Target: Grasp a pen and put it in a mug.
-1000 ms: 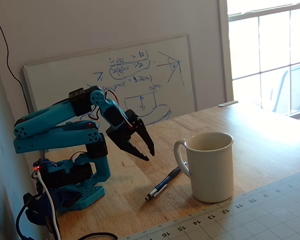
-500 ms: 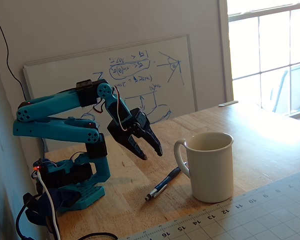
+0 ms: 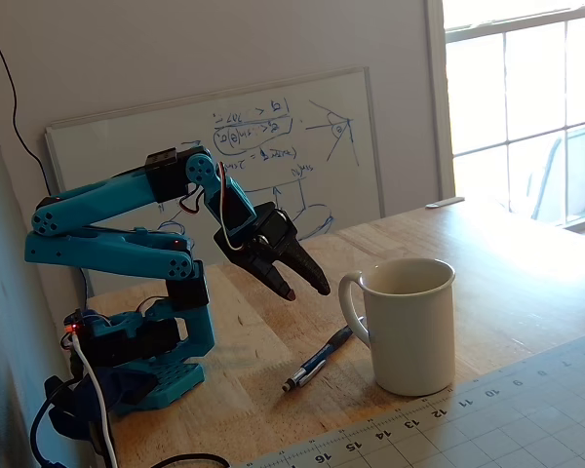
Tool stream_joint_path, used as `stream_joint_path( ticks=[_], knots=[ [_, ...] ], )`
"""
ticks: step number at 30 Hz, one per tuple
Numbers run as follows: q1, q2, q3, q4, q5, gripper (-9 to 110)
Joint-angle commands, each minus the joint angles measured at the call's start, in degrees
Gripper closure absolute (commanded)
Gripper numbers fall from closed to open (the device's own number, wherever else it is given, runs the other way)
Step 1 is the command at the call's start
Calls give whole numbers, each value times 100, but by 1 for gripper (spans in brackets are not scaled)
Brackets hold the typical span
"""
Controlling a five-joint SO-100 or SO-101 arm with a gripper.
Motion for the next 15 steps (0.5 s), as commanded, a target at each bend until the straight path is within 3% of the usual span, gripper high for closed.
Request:
stream_joint_path(
  ticks=[1, 15],
  knots=[
    [272, -26, -422, -35, 0, 76],
    [369, -1230, -97, -677, 0, 76]
  ],
)
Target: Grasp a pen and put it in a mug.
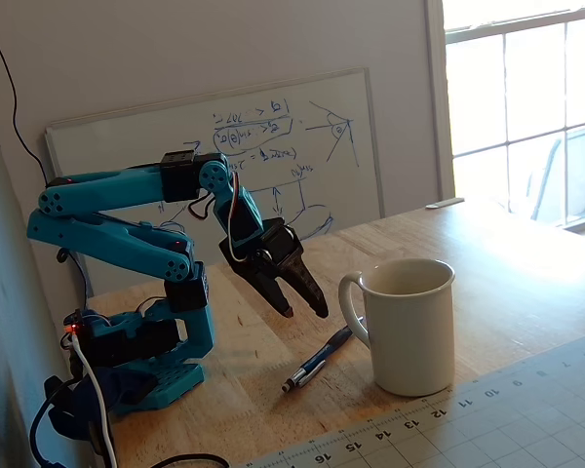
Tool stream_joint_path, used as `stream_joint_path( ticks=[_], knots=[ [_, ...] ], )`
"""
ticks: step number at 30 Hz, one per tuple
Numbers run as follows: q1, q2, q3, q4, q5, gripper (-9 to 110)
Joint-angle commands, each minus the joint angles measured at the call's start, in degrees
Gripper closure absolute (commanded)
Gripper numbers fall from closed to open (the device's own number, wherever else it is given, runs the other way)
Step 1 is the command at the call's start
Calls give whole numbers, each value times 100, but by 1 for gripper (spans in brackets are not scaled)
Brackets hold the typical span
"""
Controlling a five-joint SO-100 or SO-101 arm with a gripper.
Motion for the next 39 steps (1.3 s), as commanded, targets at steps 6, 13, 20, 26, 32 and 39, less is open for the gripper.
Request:
stream_joint_path(
  ticks=[6, 13, 20, 26, 32, 39],
  knots=[
    [44, -914, -97, -791, 0, 76],
    [62, -1415, -149, -1336, 0, 76],
    [62, -1767, -105, -1591, 0, 76],
    [62, -1960, -97, -1600, -9, 76],
    [53, -2250, -97, -1600, -9, 76],
    [44, -2487, -97, -1600, -9, 76]
  ],
)
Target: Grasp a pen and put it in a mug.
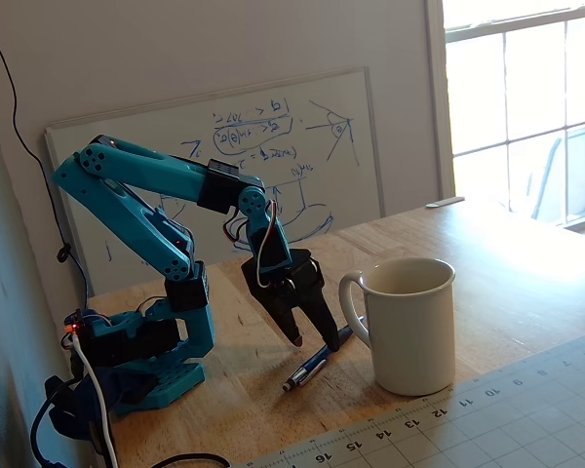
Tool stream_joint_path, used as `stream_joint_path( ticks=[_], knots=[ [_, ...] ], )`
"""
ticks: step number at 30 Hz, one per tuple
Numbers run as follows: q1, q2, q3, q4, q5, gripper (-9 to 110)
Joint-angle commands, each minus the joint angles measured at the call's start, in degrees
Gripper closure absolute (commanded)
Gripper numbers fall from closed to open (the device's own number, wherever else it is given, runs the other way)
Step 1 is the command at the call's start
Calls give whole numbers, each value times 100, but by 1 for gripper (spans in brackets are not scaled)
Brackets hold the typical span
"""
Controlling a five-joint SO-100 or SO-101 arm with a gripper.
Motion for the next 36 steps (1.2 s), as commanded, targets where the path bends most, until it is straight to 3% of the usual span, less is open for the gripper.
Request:
stream_joint_path(
  ticks=[1, 20, 36],
  knots=[
    [44, -53, -97, -70, -9, 76],
    [53, -325, -97, -62, 35, 77],
    [53, -255, -97, -62, 62, 100]
  ],
)
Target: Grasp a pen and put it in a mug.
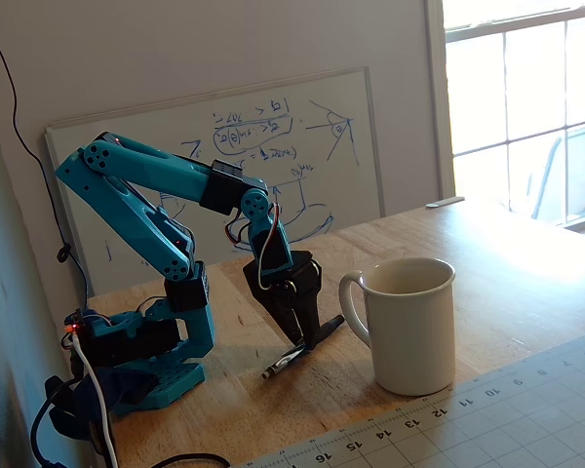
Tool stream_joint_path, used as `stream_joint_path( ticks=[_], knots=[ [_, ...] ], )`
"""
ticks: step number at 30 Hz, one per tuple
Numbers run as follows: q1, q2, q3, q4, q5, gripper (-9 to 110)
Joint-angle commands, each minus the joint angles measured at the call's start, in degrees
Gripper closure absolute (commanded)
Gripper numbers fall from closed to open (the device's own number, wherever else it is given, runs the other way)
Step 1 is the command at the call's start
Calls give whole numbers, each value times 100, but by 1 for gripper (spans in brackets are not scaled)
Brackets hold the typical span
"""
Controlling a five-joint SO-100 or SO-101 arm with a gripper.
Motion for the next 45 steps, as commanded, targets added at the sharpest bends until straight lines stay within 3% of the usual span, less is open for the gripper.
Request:
stream_joint_path(
  ticks=[1, 13, 26, 35, 40, 45],
  knots=[
    [-9, -18, -79, -18, 18, 100],
    [-97, 62, -132, -18, -44, 100],
    [-105, 1907, -79, -9, 26, 100],
    [-923, 3006, -158, -26, 62, 100],
    [-1354, 3665, -167, -360, 659, 100],
    [-1652, 4069, -167, -1415, 1951, 100]
  ],
)
